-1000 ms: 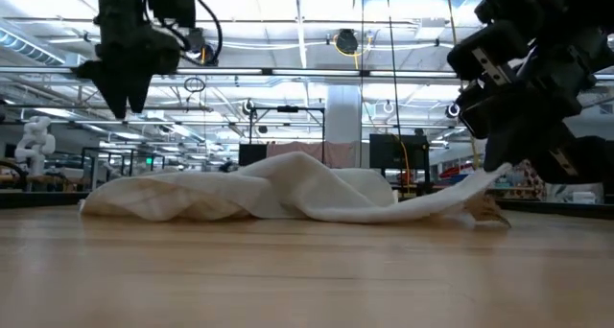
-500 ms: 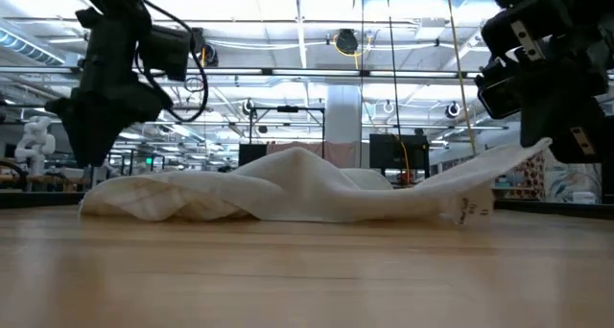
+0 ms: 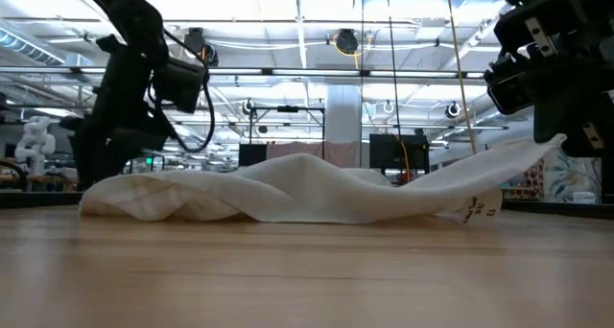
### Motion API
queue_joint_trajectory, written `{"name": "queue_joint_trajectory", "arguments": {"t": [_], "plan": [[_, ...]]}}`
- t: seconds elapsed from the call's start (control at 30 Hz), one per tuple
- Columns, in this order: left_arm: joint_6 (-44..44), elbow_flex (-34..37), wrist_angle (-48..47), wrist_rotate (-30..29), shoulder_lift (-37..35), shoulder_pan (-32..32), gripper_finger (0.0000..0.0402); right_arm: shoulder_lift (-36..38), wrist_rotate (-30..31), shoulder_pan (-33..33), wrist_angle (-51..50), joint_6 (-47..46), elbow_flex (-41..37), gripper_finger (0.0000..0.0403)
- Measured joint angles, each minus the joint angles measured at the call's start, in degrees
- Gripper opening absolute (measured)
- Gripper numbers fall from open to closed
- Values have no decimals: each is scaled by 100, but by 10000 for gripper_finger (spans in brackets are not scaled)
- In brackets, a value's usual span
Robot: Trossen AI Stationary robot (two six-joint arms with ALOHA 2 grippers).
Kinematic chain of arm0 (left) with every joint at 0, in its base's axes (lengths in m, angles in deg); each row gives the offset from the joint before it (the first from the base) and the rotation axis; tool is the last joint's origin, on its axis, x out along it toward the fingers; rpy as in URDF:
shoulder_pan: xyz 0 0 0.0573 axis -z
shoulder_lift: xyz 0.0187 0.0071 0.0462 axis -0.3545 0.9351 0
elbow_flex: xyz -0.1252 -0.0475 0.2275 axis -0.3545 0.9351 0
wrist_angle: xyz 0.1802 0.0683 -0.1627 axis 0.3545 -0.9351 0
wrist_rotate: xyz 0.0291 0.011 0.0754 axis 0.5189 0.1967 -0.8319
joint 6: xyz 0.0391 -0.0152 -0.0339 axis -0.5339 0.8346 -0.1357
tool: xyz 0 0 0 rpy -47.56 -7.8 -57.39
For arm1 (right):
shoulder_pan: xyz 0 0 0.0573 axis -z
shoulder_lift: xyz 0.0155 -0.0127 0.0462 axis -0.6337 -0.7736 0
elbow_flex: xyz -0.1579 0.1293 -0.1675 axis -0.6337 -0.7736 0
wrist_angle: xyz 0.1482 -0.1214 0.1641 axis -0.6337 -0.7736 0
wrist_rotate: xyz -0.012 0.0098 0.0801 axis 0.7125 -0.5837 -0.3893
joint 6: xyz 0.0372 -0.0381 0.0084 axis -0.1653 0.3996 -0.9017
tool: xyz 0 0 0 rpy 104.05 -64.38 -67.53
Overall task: Roll towel
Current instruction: Roll the towel
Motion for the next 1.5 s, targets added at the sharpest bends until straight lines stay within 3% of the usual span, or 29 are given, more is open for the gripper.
{"name": "queue_joint_trajectory", "arguments": {"t": [0.37, 0.53, 0.7, 0.77, 0.93, 1.1, 1.17, 1.3, 1.5], "plan": [[-933, -17, 447, 176, 695, -290, 177, 0, 0, 1, 4, -1, -2, 0], [-1069, -26, 390, 373, 893, -350, 115, -2, 1, 0, 4, -17, -2, 0], [-1130, -47, 346, 449, 878, -348, 28, -2, 22, 2, 6, -17, -2, 0], [-1203, -113, 121, 552, 855, -332, 11, -2, 31, 2, 6, -28, -2, 0], [-1266, -617, -1012, 753, 492, -153, 10, 57, -10, 56, 273, -279, -2, 0], [-1260, -1695, -2360, 885, -113, -60, 7, 558, -23, 262, 874, -412, 45, 0], [-1151, -2248, -2728, 591, -330, -65, 6, 866, -7, 411, 783, -382, 154, 0], [-924, -3121, -2934, -117, -584, -211, 6, 1430, 89, 784, -168, -67, 495, 0], [-589, -3480, -2964, 98, -763, -340, 5, 1927, 565, 1064, -2500, 242, 1157, 0]]}}
